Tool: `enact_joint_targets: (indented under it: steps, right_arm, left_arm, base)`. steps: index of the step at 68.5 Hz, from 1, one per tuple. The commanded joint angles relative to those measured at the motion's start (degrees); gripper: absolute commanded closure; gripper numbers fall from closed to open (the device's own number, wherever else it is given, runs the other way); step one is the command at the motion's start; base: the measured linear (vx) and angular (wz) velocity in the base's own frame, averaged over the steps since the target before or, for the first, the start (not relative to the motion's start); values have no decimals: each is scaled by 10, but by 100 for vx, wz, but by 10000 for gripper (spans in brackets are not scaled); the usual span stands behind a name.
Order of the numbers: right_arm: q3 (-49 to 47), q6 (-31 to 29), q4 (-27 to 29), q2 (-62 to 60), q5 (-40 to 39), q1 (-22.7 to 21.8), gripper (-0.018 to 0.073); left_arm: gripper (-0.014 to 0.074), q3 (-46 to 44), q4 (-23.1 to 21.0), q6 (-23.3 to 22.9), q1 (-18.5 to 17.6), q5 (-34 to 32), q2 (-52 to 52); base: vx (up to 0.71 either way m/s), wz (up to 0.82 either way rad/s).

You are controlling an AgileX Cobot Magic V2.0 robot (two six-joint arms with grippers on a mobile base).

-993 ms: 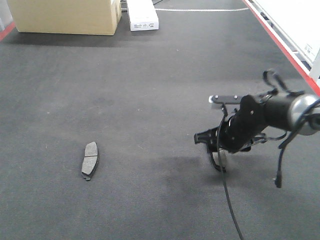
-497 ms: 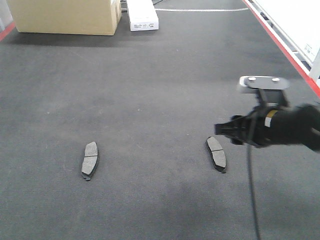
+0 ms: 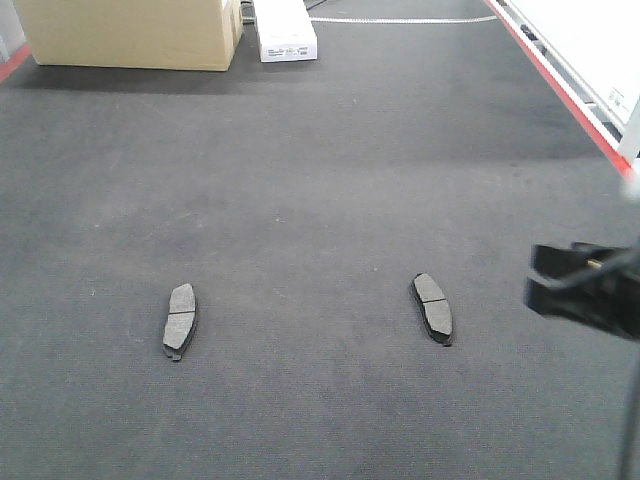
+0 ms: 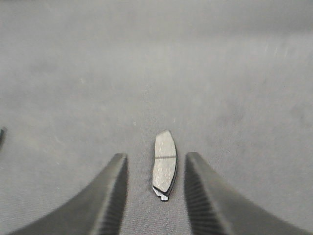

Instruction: Move and align brake pads A on conveyor

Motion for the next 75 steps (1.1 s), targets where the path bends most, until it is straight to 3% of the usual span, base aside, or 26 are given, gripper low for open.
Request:
enact_joint_targets:
  steps: [1,19,31,75]
  right_arm:
    - [10,-3,-9,-59,-43,-1,385]
    - [83,-3,-9,-206,-42,-1,571]
    - [105,-3,-11,-254,-37,-1,569]
    - [105,-3,-13,-256,-38,-1,568]
  left_arm:
    - [603,-15,2,-1,-2,-43,3]
    - [603,-15,2,-1,-2,-43,3]
    - [603,-15,2,-1,-2,-43,3]
    - [603,-15,2,-1,-2,-43,3]
  base:
    - [0,0]
    - [0,0]
    - [0,0]
    - [0,0]
